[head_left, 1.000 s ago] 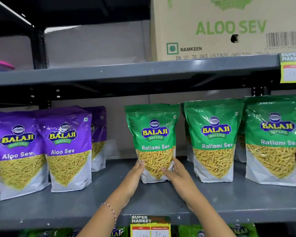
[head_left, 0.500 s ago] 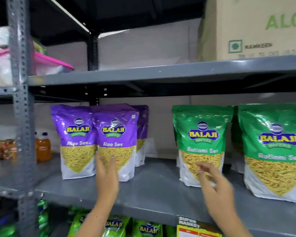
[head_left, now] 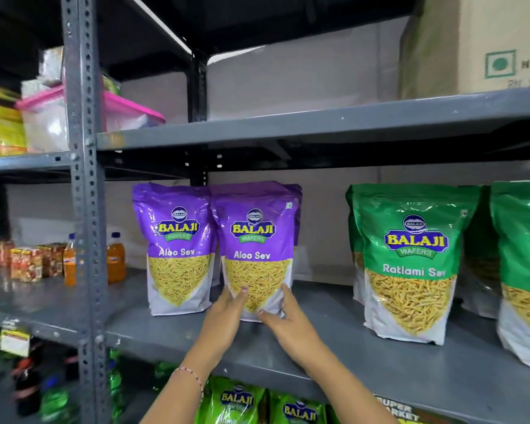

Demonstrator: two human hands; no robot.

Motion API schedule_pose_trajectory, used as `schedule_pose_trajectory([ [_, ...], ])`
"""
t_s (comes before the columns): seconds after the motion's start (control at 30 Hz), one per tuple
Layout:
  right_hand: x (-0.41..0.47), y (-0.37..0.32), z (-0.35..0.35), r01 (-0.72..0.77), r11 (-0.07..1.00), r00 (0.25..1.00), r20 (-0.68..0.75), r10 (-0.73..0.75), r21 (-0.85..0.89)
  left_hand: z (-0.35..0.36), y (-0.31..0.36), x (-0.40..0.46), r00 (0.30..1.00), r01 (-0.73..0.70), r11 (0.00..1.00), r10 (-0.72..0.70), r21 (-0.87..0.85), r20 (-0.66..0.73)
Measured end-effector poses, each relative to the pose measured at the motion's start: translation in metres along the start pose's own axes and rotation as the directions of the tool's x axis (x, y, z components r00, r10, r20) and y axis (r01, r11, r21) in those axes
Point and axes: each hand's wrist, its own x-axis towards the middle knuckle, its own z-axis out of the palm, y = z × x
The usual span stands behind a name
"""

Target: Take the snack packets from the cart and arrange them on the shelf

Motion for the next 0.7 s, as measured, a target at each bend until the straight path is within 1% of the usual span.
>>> schedule_pose_trajectory([
  [0.13, -0.004, -0.003, -0.006, 0.017, 0.999, 0.997, -0.078, -0.014, 0.037, 0.014, 0.006, -0.002, 0.997, 0.016, 0.985, -0.028, 0.171, 0.067],
  [0.23, -0.004, -0.002, -0.008, 0.026, 0.999, 0.996, -0.088, -0.024, 0.023, 0.018, 0.006, -0.001, 0.996, 0.026, 0.976, -0.043, 0.217, 0.075],
  [0.43, -0.007, -0.008, -0.010, -0.005, 0.999, 0.998, -0.056, 0.007, 0.039, 0.020, 0.004, 0.002, 0.996, 0.038, 0.950, -0.060, 0.309, 0.063],
  [0.5, -0.010, -0.014, -0.009, -0.011, 1.000, 0.998, -0.058, 0.012, 0.018, 0.019, 0.002, 0.002, 0.997, 0.011, 0.943, -0.035, 0.332, 0.066],
  [0.6, -0.014, -0.017, -0.009, -0.061, 0.998, 0.997, -0.056, 0.061, -0.009, 0.022, -0.001, 0.000, 0.998, -0.031, 0.934, 0.011, 0.355, 0.058],
  [0.67, -0.030, -0.031, -0.019, -0.034, 0.998, 0.998, -0.053, 0.031, -0.048, 0.023, -0.003, -0.003, 0.996, -0.094, 0.941, 0.086, 0.326, 0.038],
  [0.7, -0.037, -0.038, -0.025, -0.022, 0.998, 0.998, -0.063, 0.019, -0.060, 0.022, -0.004, -0.003, 0.991, -0.130, 0.942, 0.135, 0.310, 0.007],
])
